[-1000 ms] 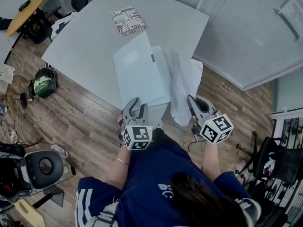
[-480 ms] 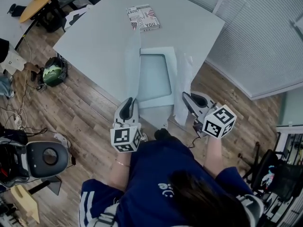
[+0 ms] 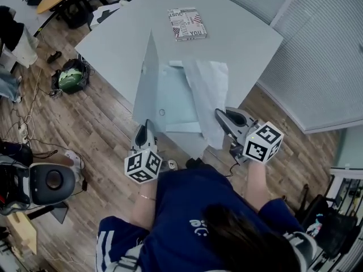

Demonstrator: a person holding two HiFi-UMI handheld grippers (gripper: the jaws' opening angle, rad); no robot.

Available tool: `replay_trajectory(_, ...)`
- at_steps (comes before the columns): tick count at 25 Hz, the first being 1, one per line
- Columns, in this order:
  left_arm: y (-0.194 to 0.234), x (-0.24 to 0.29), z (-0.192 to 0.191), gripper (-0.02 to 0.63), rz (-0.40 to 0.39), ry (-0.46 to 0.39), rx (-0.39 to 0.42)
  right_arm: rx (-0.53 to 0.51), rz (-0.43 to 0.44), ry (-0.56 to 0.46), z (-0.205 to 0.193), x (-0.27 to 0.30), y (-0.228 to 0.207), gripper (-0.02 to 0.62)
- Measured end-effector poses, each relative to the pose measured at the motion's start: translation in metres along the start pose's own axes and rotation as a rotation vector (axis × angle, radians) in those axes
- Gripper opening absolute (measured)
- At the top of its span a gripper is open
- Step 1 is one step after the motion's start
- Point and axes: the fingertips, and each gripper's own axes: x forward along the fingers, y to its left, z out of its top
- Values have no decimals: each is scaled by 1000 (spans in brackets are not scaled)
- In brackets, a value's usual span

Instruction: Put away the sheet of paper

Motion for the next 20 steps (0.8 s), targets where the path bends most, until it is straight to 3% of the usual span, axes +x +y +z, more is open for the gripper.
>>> replay_trajectory(4,20,0,0,21,61,1,-34,5,50,15,7,21,7,8)
replay_trajectory(12,41,2,-2,18,132,25,1,101,151,-4,26,65,13,8)
replay_trajectory(15,47,2,-2,18,147,30,-4,224,101,8,18,84,-9,8)
replay_trajectory(20,52,4,-3,18,164,38,12,367,-80,147,-26,107,-60,8)
